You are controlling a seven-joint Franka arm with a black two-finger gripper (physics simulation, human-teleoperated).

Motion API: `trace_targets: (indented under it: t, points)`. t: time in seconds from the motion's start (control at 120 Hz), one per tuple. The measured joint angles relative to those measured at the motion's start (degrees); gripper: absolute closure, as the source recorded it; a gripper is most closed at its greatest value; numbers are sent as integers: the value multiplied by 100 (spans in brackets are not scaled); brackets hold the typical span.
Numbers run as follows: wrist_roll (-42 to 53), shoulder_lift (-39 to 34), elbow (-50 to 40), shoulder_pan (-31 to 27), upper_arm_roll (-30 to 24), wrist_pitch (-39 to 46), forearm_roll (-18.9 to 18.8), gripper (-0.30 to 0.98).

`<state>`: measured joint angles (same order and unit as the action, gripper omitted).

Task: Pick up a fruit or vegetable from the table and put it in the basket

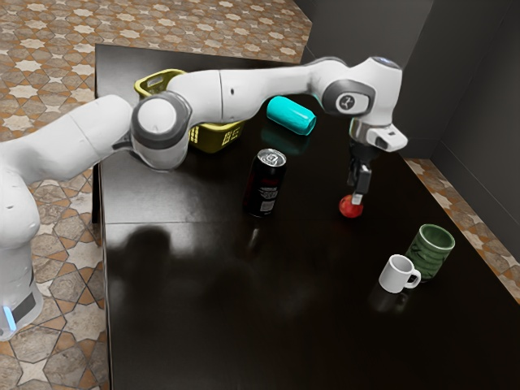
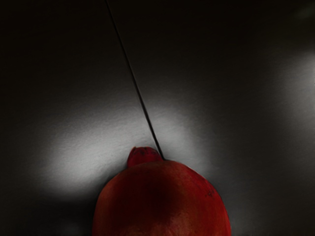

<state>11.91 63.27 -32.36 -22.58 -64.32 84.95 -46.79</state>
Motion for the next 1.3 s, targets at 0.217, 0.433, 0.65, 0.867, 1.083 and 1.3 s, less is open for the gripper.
trace_targets:
  t: [0.217, 0.433, 0.65, 0.867, 1.083, 1.3]
  points:
    - [5, 154, 1, 6, -140, -31, -6, 0]
    - [-16, 305, 0, 22, -175, -33, -5, 0]
    - [-48, 397, 0, 41, -147, 103, -27, 0]
    - [-80, 404, -2, 15, -93, 176, -44, 9]
    - [-135, 360, -14, 7, -67, 189, -137, 33]
    - [-292, -1081, -400, -76, 586, -260, 11, 33]
